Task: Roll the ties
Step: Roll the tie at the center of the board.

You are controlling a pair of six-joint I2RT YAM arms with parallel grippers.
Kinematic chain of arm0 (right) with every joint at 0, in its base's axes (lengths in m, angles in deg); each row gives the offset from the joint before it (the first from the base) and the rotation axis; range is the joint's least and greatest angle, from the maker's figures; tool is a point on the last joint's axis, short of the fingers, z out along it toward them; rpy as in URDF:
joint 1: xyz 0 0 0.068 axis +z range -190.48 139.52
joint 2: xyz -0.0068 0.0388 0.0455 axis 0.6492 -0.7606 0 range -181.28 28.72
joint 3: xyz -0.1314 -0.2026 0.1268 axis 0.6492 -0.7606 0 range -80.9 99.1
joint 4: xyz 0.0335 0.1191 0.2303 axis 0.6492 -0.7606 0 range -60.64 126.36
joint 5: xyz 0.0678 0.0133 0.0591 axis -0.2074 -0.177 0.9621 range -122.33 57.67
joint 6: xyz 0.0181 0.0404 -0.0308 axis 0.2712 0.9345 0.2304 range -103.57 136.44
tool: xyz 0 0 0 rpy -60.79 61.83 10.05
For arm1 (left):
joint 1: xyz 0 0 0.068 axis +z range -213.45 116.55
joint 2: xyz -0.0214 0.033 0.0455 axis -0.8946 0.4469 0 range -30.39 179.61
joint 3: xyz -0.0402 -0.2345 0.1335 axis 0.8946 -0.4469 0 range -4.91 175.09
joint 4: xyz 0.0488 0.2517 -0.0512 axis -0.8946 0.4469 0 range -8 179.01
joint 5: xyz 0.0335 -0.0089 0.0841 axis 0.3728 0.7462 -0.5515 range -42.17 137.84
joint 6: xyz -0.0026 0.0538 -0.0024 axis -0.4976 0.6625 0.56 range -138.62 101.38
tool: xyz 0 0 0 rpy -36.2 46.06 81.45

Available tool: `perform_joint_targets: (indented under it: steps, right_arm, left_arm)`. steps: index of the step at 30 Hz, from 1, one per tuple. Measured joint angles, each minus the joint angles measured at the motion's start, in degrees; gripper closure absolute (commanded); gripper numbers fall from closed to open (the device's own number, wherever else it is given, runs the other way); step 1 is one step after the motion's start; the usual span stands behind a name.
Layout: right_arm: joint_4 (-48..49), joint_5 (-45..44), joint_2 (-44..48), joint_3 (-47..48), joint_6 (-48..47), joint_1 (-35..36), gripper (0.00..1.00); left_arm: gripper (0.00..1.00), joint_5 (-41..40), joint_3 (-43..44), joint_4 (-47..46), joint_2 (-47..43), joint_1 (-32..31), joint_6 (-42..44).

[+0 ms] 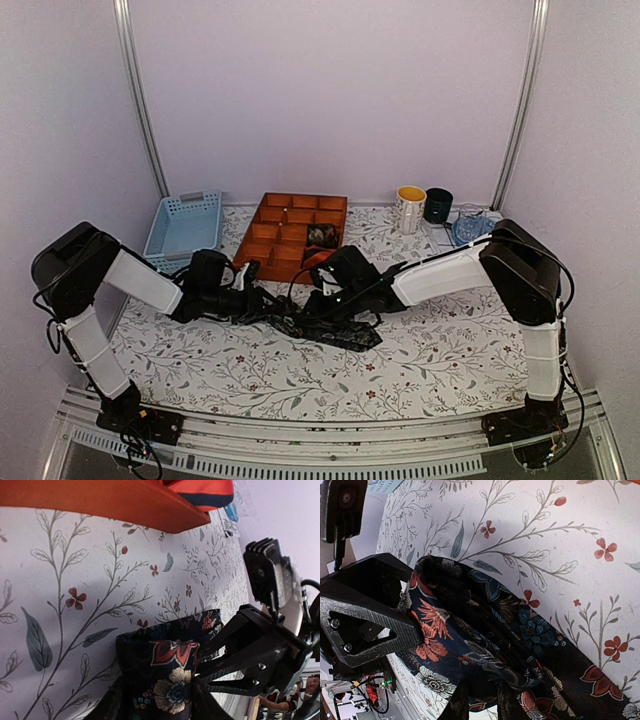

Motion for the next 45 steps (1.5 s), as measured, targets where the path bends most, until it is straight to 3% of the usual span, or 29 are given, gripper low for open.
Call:
perform_joint_targets:
  steps: [13,18,25,32,45]
  right_arm:
    - [0.9,1.8,1.9,-5.1,-0.3,0.0,0.74]
    - [-1.6,-0.6,10.9,-9.6,-2.2,0.3,0.74]
    - [-4.8,-11.6,24.1,-12.3,-6.8,0.2,0.76]
    - [-9.7,-18.6,23.0,-14.8,-8.2,0.0,0.79]
    - [-10.1,-19.6,14.6,-16.1,-7.3,0.0,0.81]
  left_arm:
    - [0.74,-9.4,2.3,10.4,-4.9,-2.9,4.7]
    - [0.75,-13.4,2.9,13.8,-6.6,-3.3,6.2]
    - [0.77,-16.3,3.1,16.3,-7.3,-4.2,7.0]
    - [0.78,-19.8,4.6,19.9,-8.6,-5.4,7.8]
    - [0.79,-24.4,6.5,24.1,-9.0,-7.2,9.4]
